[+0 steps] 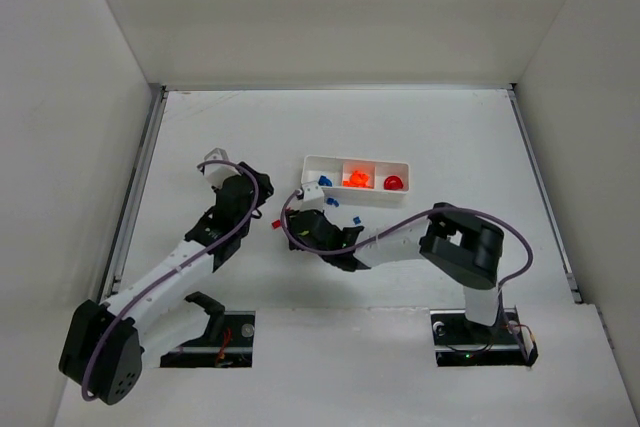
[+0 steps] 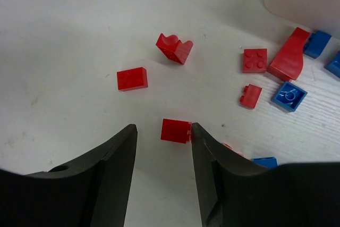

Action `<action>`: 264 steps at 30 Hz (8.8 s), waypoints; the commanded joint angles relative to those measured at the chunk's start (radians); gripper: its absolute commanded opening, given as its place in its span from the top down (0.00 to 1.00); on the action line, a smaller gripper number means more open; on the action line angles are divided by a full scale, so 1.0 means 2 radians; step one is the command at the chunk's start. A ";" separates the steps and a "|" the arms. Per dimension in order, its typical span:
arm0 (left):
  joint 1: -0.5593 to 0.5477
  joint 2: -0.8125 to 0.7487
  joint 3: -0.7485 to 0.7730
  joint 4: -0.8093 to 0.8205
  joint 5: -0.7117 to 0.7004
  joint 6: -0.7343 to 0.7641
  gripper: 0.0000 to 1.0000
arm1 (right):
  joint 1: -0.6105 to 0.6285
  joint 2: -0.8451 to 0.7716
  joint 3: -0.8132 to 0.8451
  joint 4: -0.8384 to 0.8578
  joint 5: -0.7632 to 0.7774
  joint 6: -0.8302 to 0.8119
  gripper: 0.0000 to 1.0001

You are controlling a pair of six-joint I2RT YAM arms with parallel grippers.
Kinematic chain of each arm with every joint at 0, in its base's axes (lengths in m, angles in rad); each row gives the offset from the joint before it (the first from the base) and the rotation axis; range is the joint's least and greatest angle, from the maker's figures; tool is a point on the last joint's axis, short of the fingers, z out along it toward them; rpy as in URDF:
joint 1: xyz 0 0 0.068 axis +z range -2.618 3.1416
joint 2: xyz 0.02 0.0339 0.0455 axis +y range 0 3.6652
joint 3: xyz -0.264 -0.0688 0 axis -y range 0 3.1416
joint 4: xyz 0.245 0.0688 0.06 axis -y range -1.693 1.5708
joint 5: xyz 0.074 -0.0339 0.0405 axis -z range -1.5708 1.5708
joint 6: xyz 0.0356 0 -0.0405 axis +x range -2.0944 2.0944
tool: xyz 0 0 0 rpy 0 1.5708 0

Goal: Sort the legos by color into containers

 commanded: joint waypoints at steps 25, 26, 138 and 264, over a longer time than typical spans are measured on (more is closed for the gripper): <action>-0.104 -0.040 -0.011 -0.066 -0.020 0.049 0.54 | -0.055 -0.164 -0.076 0.006 0.041 -0.021 0.77; -0.117 -0.030 -0.008 -0.066 -0.020 0.049 0.54 | -0.074 -0.184 -0.090 0.005 0.039 -0.022 0.77; 0.023 -0.006 0.026 -0.013 0.004 -0.057 0.56 | -0.015 -0.063 -0.045 0.097 -0.005 0.002 0.46; -0.199 0.183 0.123 0.000 -0.033 0.141 0.92 | -0.211 -0.333 -0.257 0.044 0.027 0.003 0.60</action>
